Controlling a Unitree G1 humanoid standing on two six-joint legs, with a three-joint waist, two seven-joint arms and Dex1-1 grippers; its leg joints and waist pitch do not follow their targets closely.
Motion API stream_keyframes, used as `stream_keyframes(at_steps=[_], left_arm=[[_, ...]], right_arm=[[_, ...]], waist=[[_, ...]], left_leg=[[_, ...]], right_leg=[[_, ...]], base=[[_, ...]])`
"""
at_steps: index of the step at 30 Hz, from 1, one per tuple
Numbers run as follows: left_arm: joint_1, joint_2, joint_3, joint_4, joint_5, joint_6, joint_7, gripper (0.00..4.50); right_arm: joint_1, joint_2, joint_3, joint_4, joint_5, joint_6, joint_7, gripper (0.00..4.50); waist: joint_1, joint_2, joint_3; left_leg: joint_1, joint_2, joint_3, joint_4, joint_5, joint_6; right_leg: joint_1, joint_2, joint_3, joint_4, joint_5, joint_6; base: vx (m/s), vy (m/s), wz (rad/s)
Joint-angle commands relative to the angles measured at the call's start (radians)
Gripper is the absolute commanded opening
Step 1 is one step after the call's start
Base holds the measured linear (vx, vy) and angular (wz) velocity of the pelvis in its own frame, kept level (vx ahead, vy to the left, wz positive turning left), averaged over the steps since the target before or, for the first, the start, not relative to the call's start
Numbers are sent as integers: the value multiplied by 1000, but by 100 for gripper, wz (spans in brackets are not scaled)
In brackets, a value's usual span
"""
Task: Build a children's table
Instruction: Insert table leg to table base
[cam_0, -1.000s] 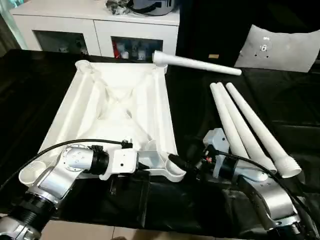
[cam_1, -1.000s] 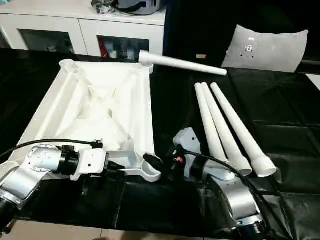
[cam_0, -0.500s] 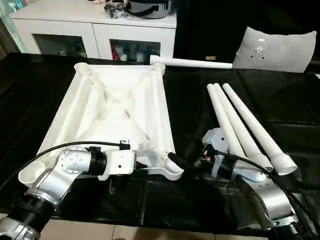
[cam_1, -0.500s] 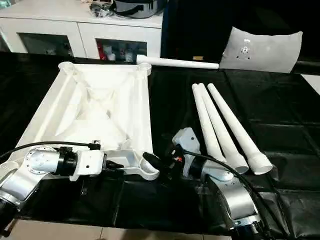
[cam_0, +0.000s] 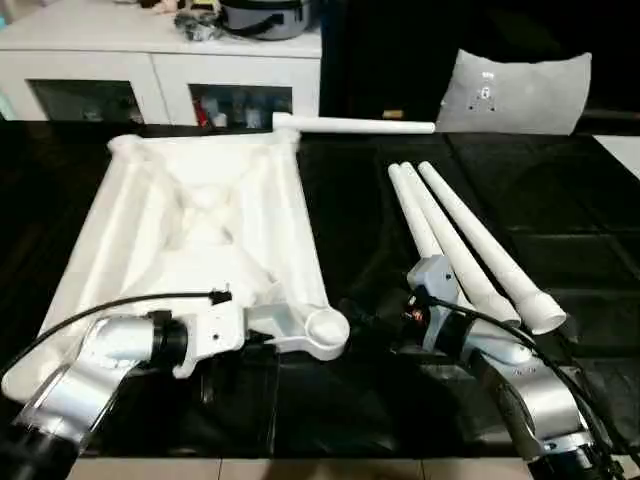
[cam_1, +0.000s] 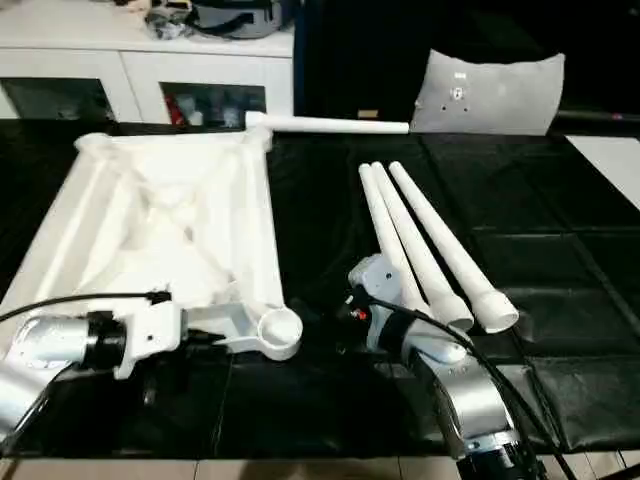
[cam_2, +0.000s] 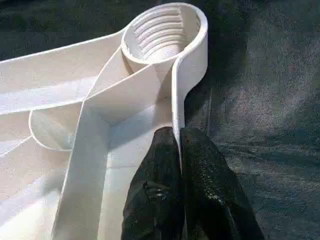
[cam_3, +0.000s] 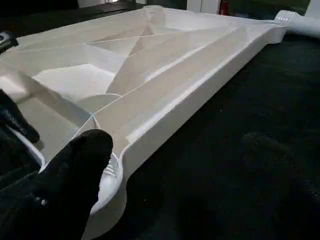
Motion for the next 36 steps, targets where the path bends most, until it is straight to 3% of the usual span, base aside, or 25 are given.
stream_keyframes(at_steps=[1,4,10,14,17,21,22,23,24,26,27,28,31,36], left_arm=[[18,-1,26,25,29,80,67,0],[1,-12,42,30,49,111,116,0],[-88,-20,31,114,80,56,119,0],[-196,-42,3,224,93,45,106,0],[-253,-60,-17,293,104,20,89,0],[-332,-91,-46,406,125,-35,59,0],[-348,-100,-50,430,129,-44,57,0],[-373,-113,-58,467,135,-59,54,0],[-392,-123,-67,494,141,-71,51,0],[-434,-147,-88,552,155,-103,42,0],[-450,-161,-98,573,157,-120,31,0],[-450,-161,-98,574,158,-121,30,0],[-466,-183,-113,591,162,-142,8,0],[-483,-234,-142,612,166,-195,-25,0]], right_arm=[[-15,2,-12,-2,-4,-10,-3,447],[-19,2,-10,1,-4,-10,-3,447],[-37,2,-8,20,-11,-17,-5,447],[-44,-1,-13,21,-12,-11,-8,447],[-44,-4,-15,17,-12,-9,-8,447],[-40,-9,-19,7,-12,-5,-13,447],[-39,-11,-20,5,-12,-5,-14,447],[-36,-12,-21,1,-12,-3,-16,447],[-33,-14,-22,-3,-12,-2,-18,447],[-26,-17,-24,-13,-12,1,-22,447],[-21,-20,-25,-18,-11,2,-23,447],[-21,-20,-25,-19,-11,2,-24,447],[-15,-23,-28,-24,-10,4,-28,447],[-3,-26,-36,-37,-4,10,-37,447]], waist=[[10,-1,-54],[14,0,-54],[14,-6,-53],[23,-4,-58],[26,-3,-61],[36,-3,-64],[37,2,-64],[40,-1,-65],[44,3,-65],[49,2,-63],[50,0,-63],[52,4,-63],[55,2,-64],[72,1,-68]], left_leg=[[-1,49,-22,-69,-282,20],[-1,48,-20,-69,-270,22],[1,43,-21,-67,-274,22],[6,47,-19,-66,-259,16],[4,49,-20,-67,-253,10],[4,47,-17,-64,-230,10],[4,46,-17,-63,-228,10],[4,48,-18,-63,-226,7],[7,48,-17,-62,-230,6],[12,47,-15,-62,-245,6],[9,48,-17,-65,-252,1],[8,49,-19,-65,-251,0],[9,52,-19,-66,-258,-5],[11,54,-16,-63,-226,3]], right_leg=[[35,-77,53,-94,-437,-126],[37,-76,53,-92,-417,-133],[35,-77,51,-102,-481,-95],[33,-76,54,-93,-402,-115],[39,-78,54,-84,-334,-139],[43,-81,56,-85,-309,-144],[43,-80,56,-85,-305,-144],[44,-81,56,-83,-290,-149],[42,-82,56,-83,-290,-152],[39,-80,55,-90,-311,-146],[44,-83,55,-89,-322,-146],[44,-85,54,-90,-327,-142],[44,-86,54,-90,-327,-143],[44,-87,55,-81,-243,-170]], base=[[0,0,0],[0,0,0],[0,0,0],[0,0,0],[0,0,0],[0,0,0],[0,0,0],[0,0,0],[0,0,0],[0,0,0],[0,0,0],[0,0,0],[0,0,0],[0,0,0]])
